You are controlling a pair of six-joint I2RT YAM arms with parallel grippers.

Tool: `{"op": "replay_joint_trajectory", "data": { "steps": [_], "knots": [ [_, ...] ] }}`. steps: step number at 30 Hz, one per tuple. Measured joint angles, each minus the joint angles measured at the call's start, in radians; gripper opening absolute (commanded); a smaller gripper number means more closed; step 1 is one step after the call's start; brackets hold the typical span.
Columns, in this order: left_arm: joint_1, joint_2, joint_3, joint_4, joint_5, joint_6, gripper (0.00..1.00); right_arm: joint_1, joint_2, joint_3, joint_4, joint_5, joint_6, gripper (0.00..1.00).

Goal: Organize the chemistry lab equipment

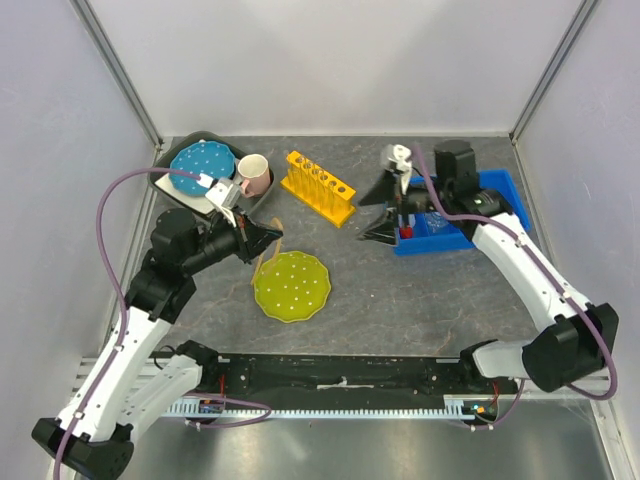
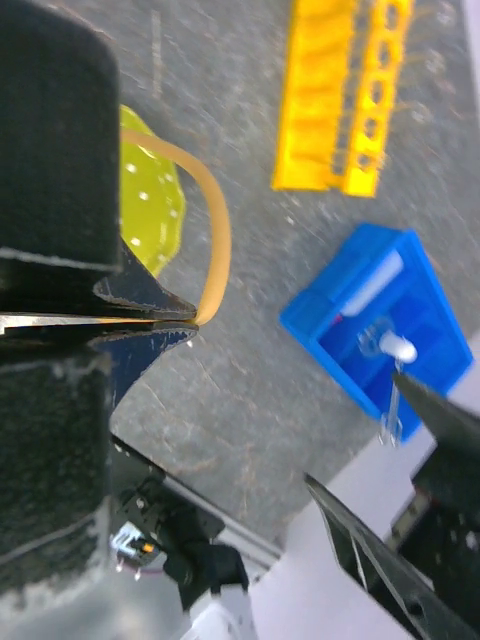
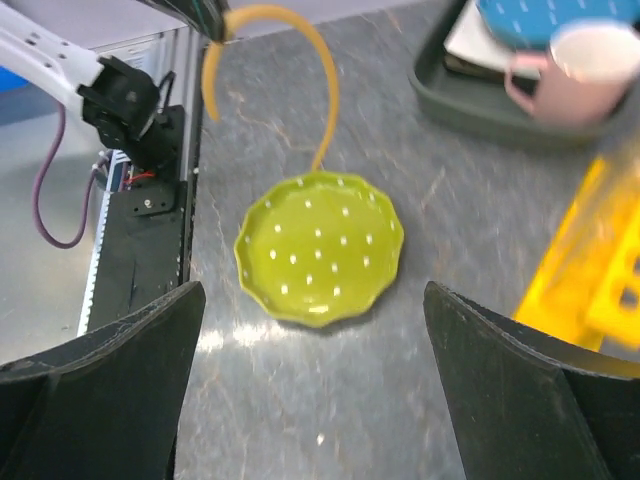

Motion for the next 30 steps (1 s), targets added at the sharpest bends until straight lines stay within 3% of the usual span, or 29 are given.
{"op": "replay_joint_trajectory", "data": {
  "steps": [9, 16, 19, 24, 30],
  "knots": [
    [-0.014, 0.082, 0.264, 0.06, 0.211, 0.0, 0.02, 0.302, 0.15, 0.262, 0.068, 0.097, 0.098, 0.98],
    [-0.018, 0.122, 0.325, 0.151, 0.346, -0.064, 0.02, 0.308, 0.233, 0.296, 0.161, 0.155, 0.231, 0.98],
    [-0.018, 0.132, 0.325, 0.174, 0.374, -0.088, 0.02, 0.316, 0.245, 0.296, 0.198, 0.17, 0.286, 0.92],
    [-0.019, 0.136, 0.32, 0.213, 0.409, -0.121, 0.02, 0.339, 0.245, 0.295, 0.29, 0.171, 0.394, 0.9],
    [-0.019, 0.13, 0.29, 0.241, 0.428, -0.145, 0.02, 0.375, 0.274, 0.295, 0.374, 0.169, 0.477, 0.74]
  ]
}}
